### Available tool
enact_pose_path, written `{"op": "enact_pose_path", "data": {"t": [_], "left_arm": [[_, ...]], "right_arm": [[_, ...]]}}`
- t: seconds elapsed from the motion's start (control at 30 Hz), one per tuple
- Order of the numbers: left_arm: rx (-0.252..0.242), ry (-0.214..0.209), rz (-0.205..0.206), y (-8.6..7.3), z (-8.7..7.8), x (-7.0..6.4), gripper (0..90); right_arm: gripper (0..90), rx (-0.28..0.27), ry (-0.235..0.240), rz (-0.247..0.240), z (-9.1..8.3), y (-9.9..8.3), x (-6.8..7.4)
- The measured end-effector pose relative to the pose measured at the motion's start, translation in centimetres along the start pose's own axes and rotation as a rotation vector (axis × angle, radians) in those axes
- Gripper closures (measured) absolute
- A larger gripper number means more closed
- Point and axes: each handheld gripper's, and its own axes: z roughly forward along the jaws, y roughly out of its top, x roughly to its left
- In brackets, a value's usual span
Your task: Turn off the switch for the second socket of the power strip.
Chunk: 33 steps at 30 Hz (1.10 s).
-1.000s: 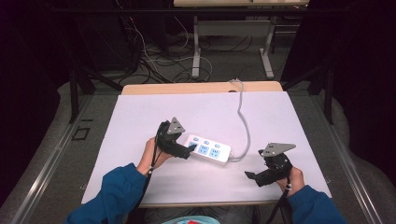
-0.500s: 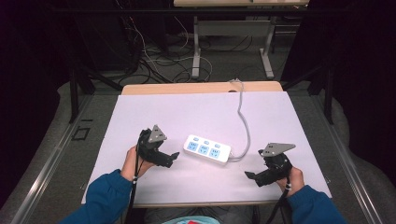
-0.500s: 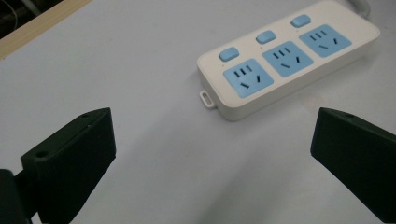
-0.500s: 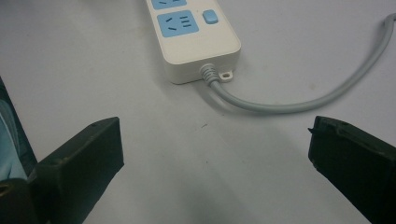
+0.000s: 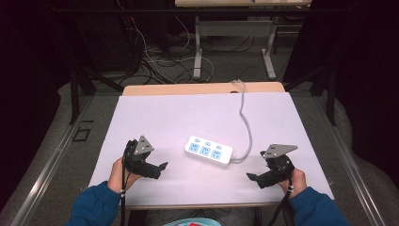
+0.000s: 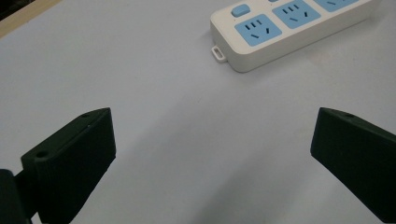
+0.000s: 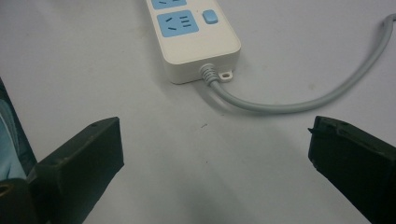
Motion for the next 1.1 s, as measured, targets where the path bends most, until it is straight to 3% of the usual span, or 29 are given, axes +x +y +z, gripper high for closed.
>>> {"op": "enact_pose_path", "data": {"t": [0.17, 0.2, 0.33, 0.53, 0.7, 0.77, 1.1], "left_arm": [[0.007, 0.002, -0.01, -1.0, -0.6, 0.0, 0.2], [0.009, 0.009, 0.005, -1.1, -0.7, 0.0, 0.2], [0.012, 0.003, -0.014, -1.9, -1.0, -0.1, 0.0], [0.016, 0.022, 0.009, -2.8, -1.6, 0.0, 0.0], [0.004, 0.021, -0.019, -3.8, -2.1, -0.1, 0.0], [0.006, 0.028, -0.008, -4.0, -2.5, 0.1, 0.0], [-0.001, 0.016, -0.04, -5.0, -3.1, 0.1, 0.0]], "right_arm": [[2.6, 0.0, 0.002, 0.0, 0.0, 0.0, 0.0], [2.6, 0.002, -0.001, 0.0, 0.0, 0.0, 0.0], [2.6, 0.0, -0.002, 0.002, 0.0, 0.0, 0.0], [2.6, 0.001, -0.001, 0.001, 0.0, 0.0, 0.0], [2.6, 0.002, 0.002, 0.0, 0.0, 0.0, 0.0], [2.6, 0.002, -0.001, -0.001, 0.0, 0.0, 0.0], [2.5, -0.005, -0.004, 0.0, 0.1, 0.0, 0.0]]}}
